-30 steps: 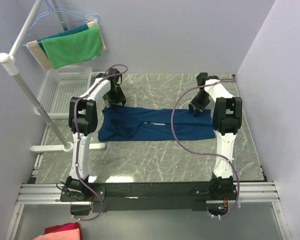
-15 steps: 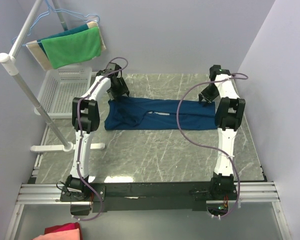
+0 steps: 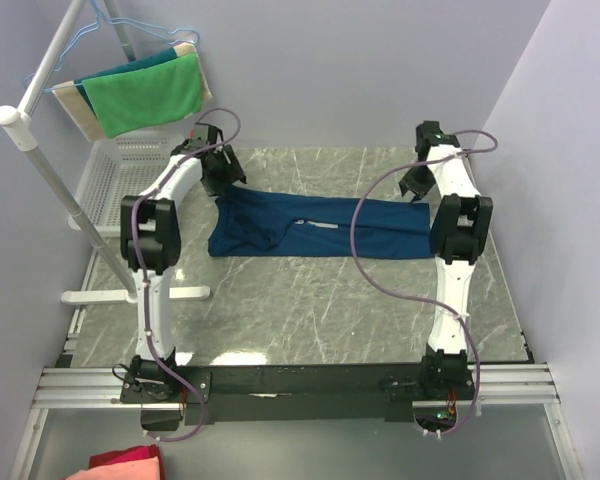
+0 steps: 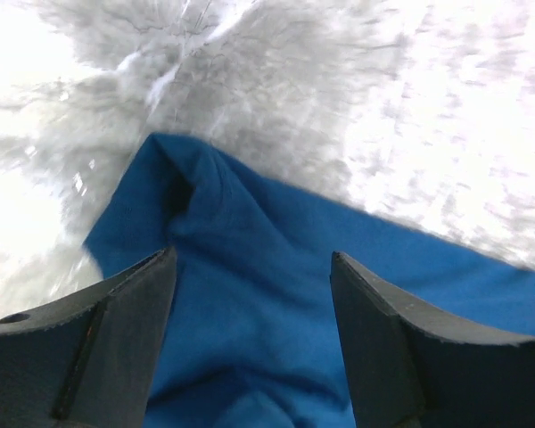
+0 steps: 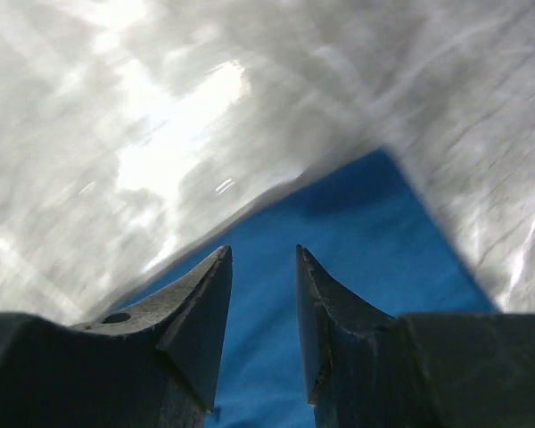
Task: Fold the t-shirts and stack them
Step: Fold the tshirt
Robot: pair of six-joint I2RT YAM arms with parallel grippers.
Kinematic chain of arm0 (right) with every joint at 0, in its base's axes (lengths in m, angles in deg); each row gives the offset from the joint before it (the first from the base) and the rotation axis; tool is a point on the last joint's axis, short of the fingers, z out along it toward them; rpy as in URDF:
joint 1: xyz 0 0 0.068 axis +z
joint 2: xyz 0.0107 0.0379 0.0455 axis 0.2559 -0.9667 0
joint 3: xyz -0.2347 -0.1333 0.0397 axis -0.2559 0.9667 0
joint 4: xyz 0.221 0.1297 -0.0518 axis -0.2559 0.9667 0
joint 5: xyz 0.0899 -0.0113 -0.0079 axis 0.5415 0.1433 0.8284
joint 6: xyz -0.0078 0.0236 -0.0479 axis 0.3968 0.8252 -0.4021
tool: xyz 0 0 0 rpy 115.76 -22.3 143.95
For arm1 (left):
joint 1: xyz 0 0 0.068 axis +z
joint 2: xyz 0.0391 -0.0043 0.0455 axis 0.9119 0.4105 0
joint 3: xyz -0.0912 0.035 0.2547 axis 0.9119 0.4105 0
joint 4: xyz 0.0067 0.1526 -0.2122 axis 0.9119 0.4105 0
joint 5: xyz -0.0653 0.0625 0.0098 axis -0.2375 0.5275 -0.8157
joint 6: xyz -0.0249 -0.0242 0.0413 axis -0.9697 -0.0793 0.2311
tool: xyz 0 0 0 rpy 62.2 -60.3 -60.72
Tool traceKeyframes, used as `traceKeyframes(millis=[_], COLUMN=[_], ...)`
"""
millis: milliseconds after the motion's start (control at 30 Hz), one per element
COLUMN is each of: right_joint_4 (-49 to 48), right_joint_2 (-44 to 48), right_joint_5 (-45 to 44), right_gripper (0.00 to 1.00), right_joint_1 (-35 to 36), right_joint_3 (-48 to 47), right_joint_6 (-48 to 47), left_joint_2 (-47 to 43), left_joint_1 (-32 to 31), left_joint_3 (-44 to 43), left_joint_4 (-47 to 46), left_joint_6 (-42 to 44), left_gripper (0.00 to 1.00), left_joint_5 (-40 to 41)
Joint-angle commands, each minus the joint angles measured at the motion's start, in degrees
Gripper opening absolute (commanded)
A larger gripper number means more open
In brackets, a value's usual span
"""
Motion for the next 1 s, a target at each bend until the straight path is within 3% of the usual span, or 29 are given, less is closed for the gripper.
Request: traceKeyframes(millis=[0, 100, 267, 533, 767, 967], right_joint_4=[-3.36, -2.48, -3.01, -5.20, -5.21, -5.38], right_joint_2=[8.91, 9.44, 9.44, 8.65, 6.11, 4.87], right_joint_5=[-6.27, -8.30, -4.44, 1.54, 6.64, 8.49], right_gripper=[0.42, 0.42, 0.42, 0.42, 0.42, 0.42], right_joint_1=[6.66, 10.34, 13.70, 18.97, 22.57, 25.65], right_joint_3=[-0.12, -0.21, 1.45, 0.32, -2.40, -2.15], right_joint_6=[-3.47, -3.83, -2.95, -3.12, -4.35, -5.67], left_joint_2=[-10.97, -9.49, -6.94, -6.23, -4.04, -4.91], left_joint_1=[-0.30, -1.00, -4.07, -5.66, -5.57, -5.66], left_joint_3=[4.08, 1.73, 0.30, 3.30, 3.64, 6.37], left_joint_4=[-7.36, -2.47, 2.75, 2.92, 6.61, 7.41], left_joint_6=[1.47, 1.38, 3.14, 2.53, 2.09, 1.21], left_gripper=[0.76, 0.72, 0.62, 0.35, 0.27, 0.28], left_joint_5=[0.04, 0.30, 3.20, -0.49, 2.06, 1.89])
